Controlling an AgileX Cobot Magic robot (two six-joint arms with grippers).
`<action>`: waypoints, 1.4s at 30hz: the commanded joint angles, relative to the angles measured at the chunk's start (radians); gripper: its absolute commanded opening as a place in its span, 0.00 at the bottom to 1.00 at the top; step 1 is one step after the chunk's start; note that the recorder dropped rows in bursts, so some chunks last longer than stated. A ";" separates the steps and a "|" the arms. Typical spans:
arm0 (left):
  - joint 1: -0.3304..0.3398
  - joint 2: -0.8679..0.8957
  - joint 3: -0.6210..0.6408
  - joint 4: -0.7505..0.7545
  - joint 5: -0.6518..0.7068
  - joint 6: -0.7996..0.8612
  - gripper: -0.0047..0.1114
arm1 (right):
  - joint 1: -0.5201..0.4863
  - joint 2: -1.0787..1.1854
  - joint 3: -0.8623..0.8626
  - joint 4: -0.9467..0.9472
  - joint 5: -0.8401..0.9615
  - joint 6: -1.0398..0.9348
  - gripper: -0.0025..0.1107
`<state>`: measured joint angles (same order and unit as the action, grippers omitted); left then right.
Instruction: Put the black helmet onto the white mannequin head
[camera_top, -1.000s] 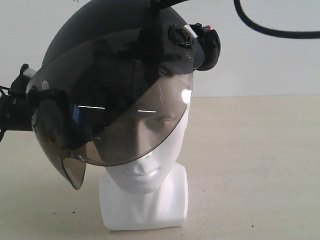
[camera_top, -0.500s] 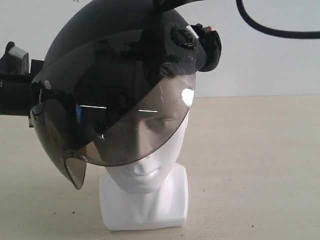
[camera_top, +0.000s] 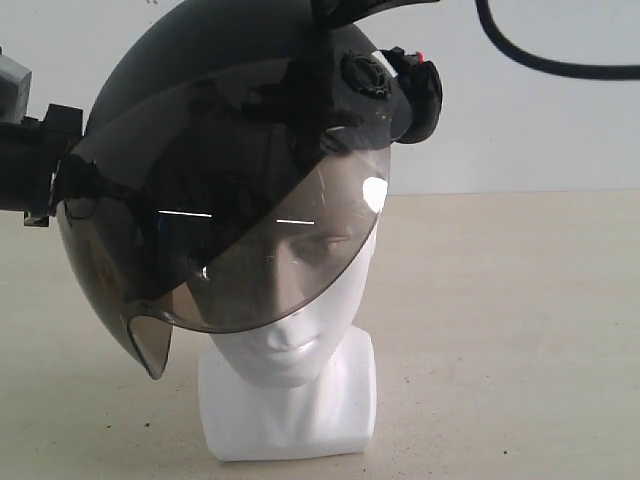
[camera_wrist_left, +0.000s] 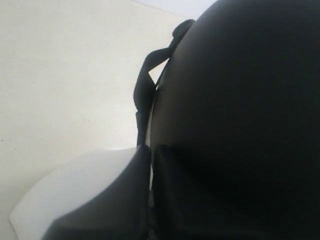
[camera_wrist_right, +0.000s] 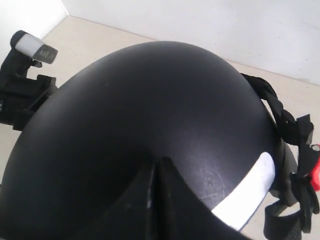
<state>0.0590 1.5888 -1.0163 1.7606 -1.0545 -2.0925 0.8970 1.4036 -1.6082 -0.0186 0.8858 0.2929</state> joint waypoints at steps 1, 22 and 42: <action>-0.034 -0.069 -0.003 -0.092 -0.167 -0.005 0.08 | -0.002 0.002 0.004 -0.026 0.062 -0.001 0.02; 0.122 -0.210 -0.007 -0.127 -0.167 -0.005 0.08 | -0.079 -0.129 0.004 -0.211 0.275 0.154 0.02; 0.093 0.320 -0.003 -0.016 -0.167 -0.005 0.08 | -0.272 -0.194 0.004 -0.030 0.335 -0.013 0.02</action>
<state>0.1974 1.8992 -1.0222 1.7457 -1.2126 -2.0925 0.6285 1.2023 -1.6039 -0.0487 1.2233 0.2892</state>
